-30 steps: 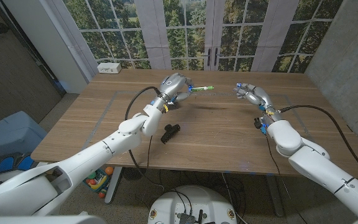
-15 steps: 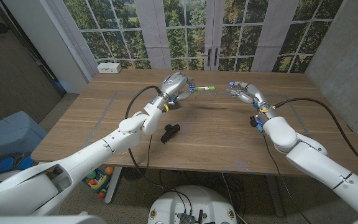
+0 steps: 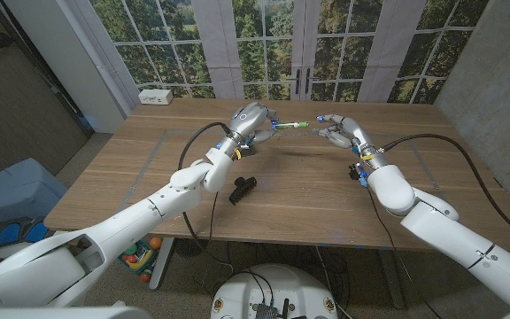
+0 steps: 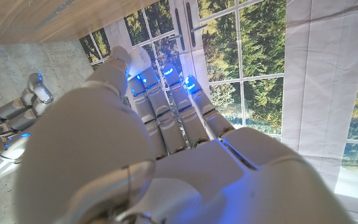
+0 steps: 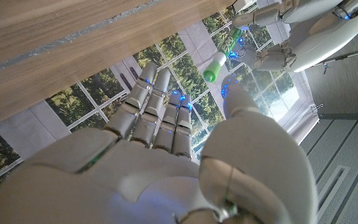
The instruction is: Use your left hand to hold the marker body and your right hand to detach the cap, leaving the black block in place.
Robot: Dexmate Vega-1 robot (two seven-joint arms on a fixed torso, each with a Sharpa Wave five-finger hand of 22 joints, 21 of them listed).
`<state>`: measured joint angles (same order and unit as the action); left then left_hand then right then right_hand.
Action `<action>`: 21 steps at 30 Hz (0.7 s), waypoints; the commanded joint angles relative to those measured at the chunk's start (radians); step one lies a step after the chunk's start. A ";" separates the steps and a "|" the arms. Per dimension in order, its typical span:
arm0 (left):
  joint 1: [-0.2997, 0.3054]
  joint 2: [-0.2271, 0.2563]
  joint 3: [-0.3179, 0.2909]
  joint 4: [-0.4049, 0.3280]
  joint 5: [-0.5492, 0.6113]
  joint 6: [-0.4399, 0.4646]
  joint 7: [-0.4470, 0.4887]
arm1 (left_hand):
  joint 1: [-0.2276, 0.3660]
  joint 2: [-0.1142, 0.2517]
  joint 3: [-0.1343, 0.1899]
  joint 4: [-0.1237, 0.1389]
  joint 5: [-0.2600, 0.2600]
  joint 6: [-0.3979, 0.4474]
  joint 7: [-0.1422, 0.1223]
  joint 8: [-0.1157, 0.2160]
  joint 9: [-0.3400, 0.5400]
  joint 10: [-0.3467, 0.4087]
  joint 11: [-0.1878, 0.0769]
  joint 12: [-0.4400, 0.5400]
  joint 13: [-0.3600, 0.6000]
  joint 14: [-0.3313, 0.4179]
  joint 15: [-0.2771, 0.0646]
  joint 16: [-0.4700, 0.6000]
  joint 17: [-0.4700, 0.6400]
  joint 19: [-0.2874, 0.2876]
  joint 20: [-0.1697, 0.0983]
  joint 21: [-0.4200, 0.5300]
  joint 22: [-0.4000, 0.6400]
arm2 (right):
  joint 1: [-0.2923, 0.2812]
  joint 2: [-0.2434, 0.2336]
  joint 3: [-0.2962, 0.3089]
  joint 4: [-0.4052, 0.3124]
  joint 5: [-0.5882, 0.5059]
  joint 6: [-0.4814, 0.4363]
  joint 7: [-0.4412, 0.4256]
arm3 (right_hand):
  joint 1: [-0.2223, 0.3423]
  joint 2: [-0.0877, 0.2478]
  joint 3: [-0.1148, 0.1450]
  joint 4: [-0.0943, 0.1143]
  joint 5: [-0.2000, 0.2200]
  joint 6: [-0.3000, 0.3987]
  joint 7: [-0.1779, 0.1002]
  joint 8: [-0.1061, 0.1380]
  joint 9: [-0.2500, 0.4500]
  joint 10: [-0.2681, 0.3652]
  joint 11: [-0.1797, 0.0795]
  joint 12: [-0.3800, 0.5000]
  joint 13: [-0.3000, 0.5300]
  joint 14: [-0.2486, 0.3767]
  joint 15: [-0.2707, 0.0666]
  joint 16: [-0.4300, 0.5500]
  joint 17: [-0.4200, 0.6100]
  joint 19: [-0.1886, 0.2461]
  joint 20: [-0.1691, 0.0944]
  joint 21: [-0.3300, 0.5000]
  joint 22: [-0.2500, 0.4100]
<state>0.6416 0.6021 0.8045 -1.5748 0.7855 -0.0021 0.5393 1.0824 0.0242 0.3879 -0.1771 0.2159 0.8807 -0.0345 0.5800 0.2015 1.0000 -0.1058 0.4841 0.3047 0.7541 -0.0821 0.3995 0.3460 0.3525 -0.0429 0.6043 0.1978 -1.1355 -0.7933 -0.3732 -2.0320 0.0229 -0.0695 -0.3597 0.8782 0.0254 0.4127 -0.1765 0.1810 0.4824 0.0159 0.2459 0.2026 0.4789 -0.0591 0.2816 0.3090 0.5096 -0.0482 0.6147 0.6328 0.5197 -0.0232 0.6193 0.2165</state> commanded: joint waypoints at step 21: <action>0.002 -0.023 -0.002 0.032 -0.041 -0.043 0.007 | 0.119 0.126 -0.001 0.003 0.012 0.005 0.000 0.003 0.231 0.107 -0.099 0.007 0.270 0.001 -0.160 0.006 0.013 -0.002 -0.023 0.014 0.002 | 0.065 0.061 -0.081 0.010 -0.203 -0.044 -0.045 | 0.049 -0.005 -0.012 0.007 -0.005 0.058 -0.045 0.016 0.003 0.072 -0.017 0.033 0.021 0.073 -0.153 0.022 0.008 0.067 -0.026 0.064 0.011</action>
<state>0.6447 0.5849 0.8037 -1.5530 0.7574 -0.0327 0.5434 1.0808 0.0258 0.3862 -0.1787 0.2233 0.8804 -0.0342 0.5759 0.2016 1.0000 -0.1058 0.4846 0.3053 0.7541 -0.0821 0.3994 0.3552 0.3524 -0.0429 0.6104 0.1977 -1.0909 -0.7526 -0.4283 -2.0297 -0.1243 -0.1078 -0.3878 0.9161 0.0135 0.4044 -0.1681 0.1774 0.5168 -0.0260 0.2522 0.2024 0.5270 -0.0750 0.2995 0.3231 0.5598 -0.0521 0.6246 0.6358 0.5649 -0.0462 0.6680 0.2213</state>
